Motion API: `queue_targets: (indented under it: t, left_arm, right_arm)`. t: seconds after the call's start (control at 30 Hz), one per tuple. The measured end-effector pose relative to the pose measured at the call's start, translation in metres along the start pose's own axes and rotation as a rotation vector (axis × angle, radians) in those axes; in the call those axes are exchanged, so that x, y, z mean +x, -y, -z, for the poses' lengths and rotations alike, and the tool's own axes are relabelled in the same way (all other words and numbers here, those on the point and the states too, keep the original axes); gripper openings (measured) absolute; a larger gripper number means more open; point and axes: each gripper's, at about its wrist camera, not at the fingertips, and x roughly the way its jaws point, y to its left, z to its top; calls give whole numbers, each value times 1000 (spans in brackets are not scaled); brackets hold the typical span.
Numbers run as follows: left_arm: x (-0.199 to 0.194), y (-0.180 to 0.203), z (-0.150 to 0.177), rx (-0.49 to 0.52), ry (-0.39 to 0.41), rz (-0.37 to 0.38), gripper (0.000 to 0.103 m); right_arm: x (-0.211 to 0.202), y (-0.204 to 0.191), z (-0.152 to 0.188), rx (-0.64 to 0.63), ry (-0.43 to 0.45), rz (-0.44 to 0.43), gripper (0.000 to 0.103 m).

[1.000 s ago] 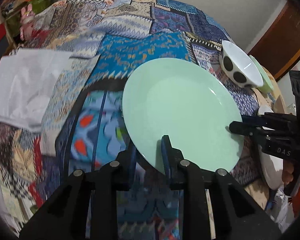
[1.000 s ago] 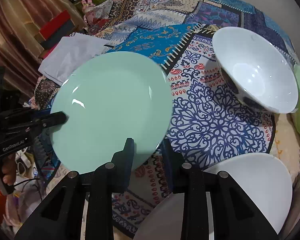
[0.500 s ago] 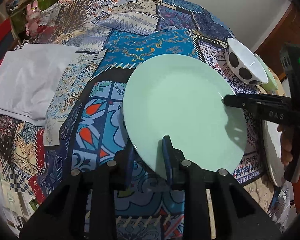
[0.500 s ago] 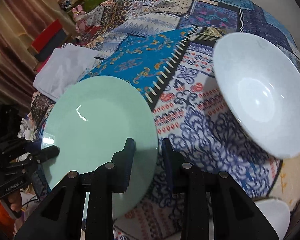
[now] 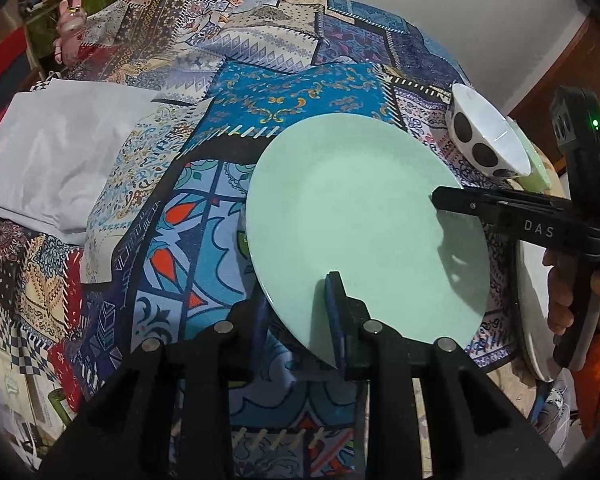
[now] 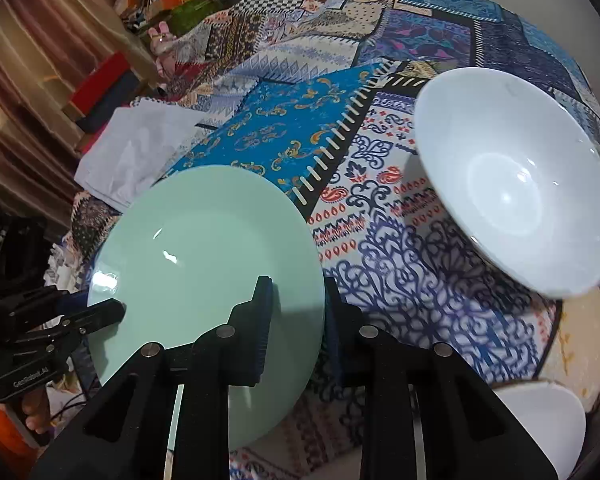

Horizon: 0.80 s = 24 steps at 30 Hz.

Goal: Organize plates and bowls
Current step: 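Lift and carry the pale green plate with the left tool, then lower the pale green plate onto the white plate stack and open the left tool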

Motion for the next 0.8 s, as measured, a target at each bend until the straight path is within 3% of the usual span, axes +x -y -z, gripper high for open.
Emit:
queue_targets:
  t: [0.8]
  left_arm:
    - [-67, 65, 9, 69, 110, 50, 26]
  right_arm:
    - [-103, 17, 42, 34, 179, 37, 19]
